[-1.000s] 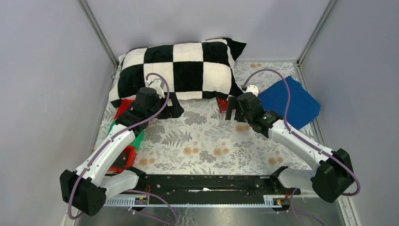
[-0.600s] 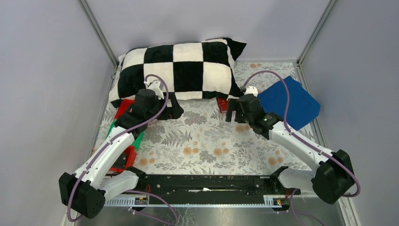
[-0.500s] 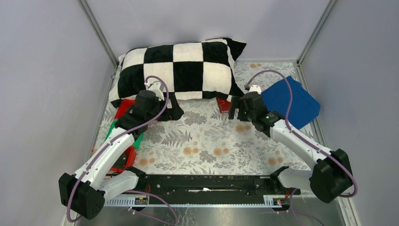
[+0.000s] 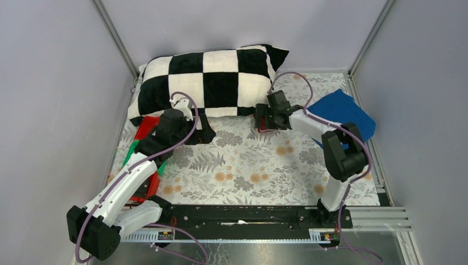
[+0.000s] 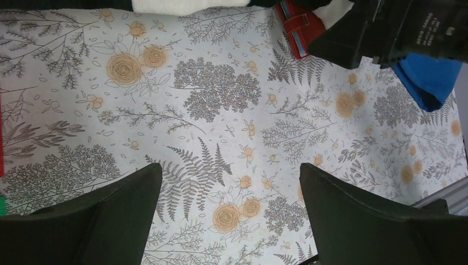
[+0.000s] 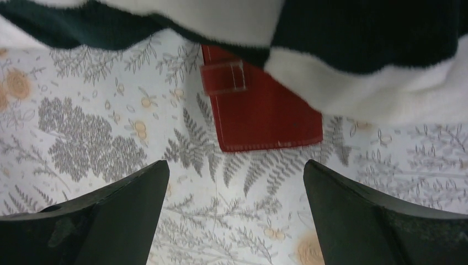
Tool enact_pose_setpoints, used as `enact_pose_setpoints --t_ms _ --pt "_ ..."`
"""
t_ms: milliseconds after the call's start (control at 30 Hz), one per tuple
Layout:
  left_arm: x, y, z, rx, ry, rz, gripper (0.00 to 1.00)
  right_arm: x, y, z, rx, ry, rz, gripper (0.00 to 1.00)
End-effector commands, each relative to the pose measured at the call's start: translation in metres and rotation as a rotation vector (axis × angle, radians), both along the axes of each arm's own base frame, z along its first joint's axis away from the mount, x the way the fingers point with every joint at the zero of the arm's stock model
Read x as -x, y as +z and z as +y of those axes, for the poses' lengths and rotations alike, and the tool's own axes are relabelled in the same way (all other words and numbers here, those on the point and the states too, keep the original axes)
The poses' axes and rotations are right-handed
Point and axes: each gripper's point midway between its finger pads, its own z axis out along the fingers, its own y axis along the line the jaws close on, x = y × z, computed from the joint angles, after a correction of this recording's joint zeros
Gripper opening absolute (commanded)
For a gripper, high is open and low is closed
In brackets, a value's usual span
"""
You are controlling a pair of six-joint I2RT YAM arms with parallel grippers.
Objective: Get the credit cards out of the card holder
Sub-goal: Move the card holder to the center of the board.
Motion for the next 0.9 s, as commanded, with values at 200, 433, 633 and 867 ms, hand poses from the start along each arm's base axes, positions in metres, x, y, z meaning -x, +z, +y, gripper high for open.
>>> enact_pose_setpoints --t_ms 200,433,633,867 --pt "-0.001 0.009 0.01 -0.037 0.03 -0.039 0.99 -0.033 -0.009 -0.003 0.146 0.049 0.002 1.0" --pt "0.004 -0.013 0.014 -0.066 0.043 0.001 0.99 -0.041 -0.023 -0.007 0.212 0.053 0.033 1.0" --pt "-0.002 -0.01 0.02 -0.088 0.078 -0.016 0.99 -0.041 -0.04 0.001 0.193 0.078 0.066 1.0" --pt "-0.002 -0.012 0.019 -0.087 0.076 -0.009 0.99 -0.04 -0.052 0.006 0.171 0.083 0.091 0.92"
